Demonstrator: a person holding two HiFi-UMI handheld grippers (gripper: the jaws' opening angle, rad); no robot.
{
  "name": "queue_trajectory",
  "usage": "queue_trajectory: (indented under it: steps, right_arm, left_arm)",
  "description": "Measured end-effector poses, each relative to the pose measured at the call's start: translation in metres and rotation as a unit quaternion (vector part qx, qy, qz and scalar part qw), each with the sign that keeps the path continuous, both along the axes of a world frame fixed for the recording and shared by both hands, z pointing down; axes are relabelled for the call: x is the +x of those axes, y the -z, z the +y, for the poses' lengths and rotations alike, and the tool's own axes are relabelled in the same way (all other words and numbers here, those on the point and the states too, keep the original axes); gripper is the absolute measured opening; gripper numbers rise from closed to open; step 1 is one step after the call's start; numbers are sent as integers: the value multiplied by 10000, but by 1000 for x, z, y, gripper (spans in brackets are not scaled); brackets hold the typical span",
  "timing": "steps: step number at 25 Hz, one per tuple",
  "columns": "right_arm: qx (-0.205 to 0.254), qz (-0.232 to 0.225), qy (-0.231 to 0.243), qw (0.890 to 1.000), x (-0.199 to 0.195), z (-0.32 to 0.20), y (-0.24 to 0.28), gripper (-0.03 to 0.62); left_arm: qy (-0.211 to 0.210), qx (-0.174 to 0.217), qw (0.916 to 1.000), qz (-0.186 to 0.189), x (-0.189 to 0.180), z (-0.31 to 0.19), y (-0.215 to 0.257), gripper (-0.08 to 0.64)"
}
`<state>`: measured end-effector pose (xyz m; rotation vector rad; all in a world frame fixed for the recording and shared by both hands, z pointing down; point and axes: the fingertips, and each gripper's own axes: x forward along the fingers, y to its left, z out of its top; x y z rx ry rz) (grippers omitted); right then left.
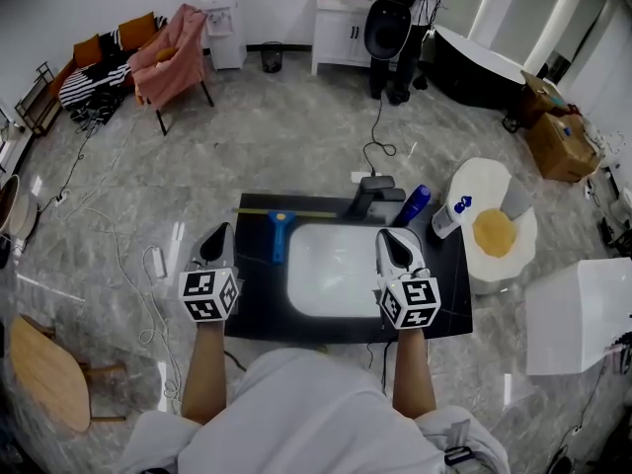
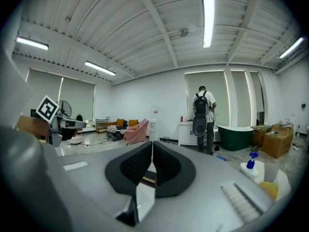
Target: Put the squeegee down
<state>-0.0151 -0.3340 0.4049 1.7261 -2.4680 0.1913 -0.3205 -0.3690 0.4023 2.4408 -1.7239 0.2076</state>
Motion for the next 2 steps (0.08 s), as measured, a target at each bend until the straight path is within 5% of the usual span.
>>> queue_trajectory:
  steps: [2]
  right_arm:
    - [12,-10,-3,10000,1,-1,1,9]
  left_arm:
    - [-15,12,10000,1,1,-1,2,-2]
